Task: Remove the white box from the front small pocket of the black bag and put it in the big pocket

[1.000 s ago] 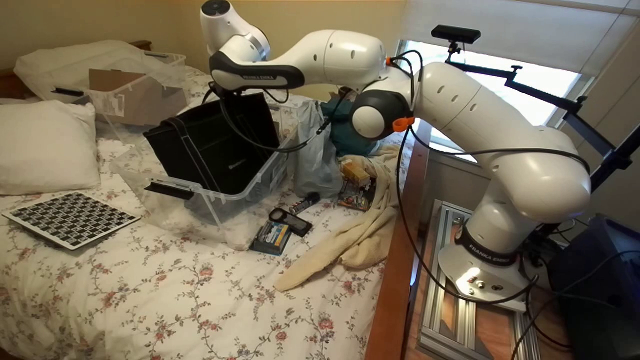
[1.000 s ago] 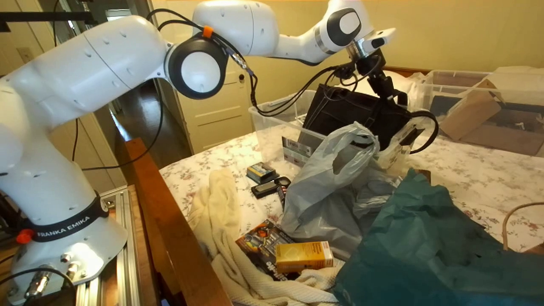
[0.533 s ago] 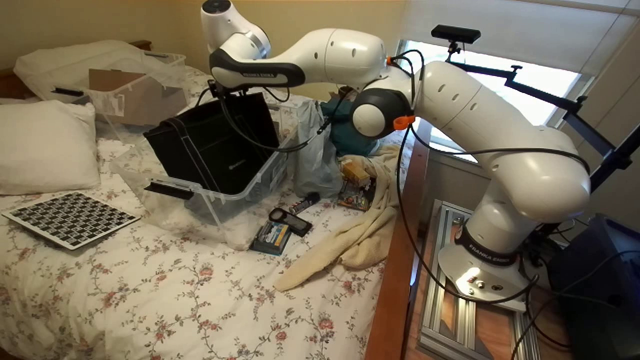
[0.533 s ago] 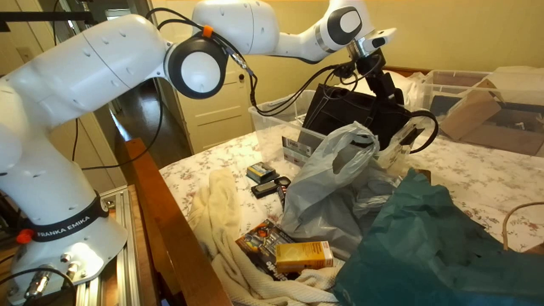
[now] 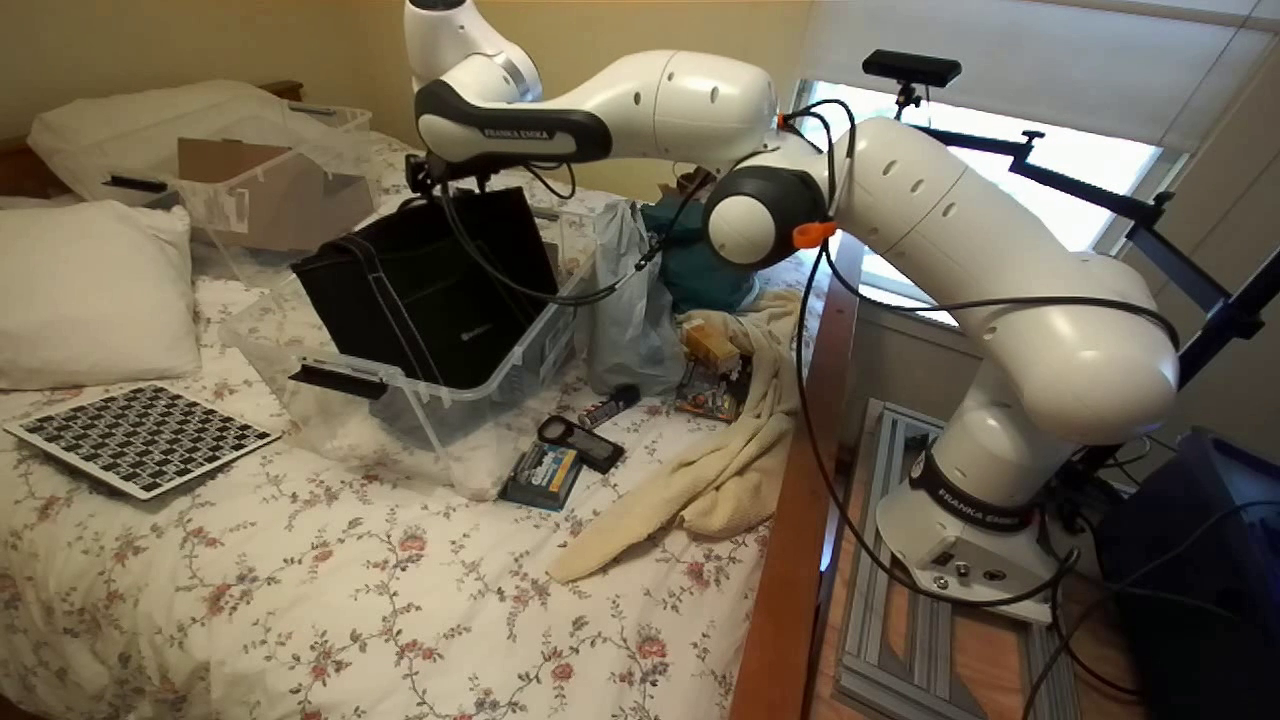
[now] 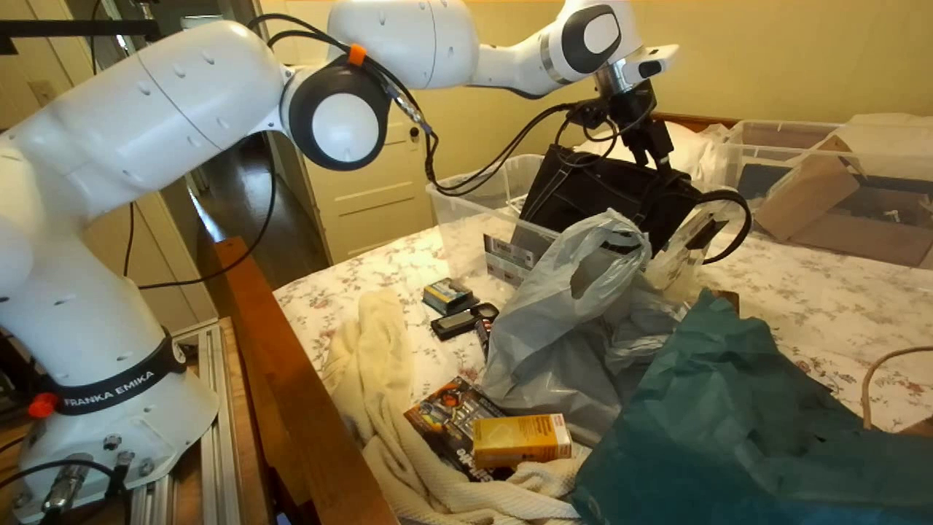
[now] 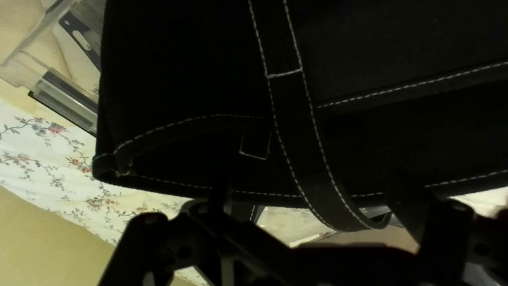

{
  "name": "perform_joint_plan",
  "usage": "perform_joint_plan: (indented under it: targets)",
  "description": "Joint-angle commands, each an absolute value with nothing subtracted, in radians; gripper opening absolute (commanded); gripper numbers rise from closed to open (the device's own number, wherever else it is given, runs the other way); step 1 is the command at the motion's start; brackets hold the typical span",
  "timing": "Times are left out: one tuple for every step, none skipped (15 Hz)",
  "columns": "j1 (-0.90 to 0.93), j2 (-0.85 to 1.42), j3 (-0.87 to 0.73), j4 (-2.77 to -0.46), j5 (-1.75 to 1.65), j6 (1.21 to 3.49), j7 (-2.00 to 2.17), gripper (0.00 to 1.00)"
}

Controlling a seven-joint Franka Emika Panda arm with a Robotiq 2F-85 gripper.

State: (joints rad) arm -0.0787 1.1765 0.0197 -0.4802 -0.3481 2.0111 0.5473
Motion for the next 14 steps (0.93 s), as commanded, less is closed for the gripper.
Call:
perform_joint_plan:
  targets:
    - [-0.094, 1.151, 0.066, -0.499, -0.317, 1.987, 0.483, 1.00]
    - [-0.098, 1.149, 0.081, -0.499, -0.310, 1.991, 0.464, 1.00]
    - [-0.100, 1.148, 0.092, -0.499, -0.307, 1.993, 0.449, 1.00]
    - [-0.100, 1.148, 0.102, -0.498, -0.307, 2.000, 0.433, 1.00]
    - [-0.100, 1.146, 0.110, -0.498, -0.308, 1.996, 0.424, 1.00]
    - [-0.097, 1.144, 0.112, -0.501, -0.313, 1.981, 0.435, 1.00]
    - [-0.094, 1.140, 0.110, -0.504, -0.317, 1.959, 0.459, 1.00]
    - [-0.094, 1.140, 0.112, -0.508, -0.319, 1.943, 0.459, 1.00]
    - [-0.095, 1.141, 0.117, -0.507, -0.317, 1.933, 0.459, 1.00]
    - [-0.095, 1.143, 0.120, -0.508, -0.317, 1.925, 0.458, 1.00]
    - [-0.093, 1.144, 0.121, -0.509, -0.321, 1.918, 0.453, 1.00]
    - [-0.092, 1.144, 0.121, -0.511, -0.324, 1.911, 0.456, 1.00]
    - [-0.092, 1.145, 0.123, -0.515, -0.325, 1.914, 0.450, 1.00]
    - [-0.092, 1.144, 0.123, -0.520, -0.326, 1.913, 0.455, 1.00]
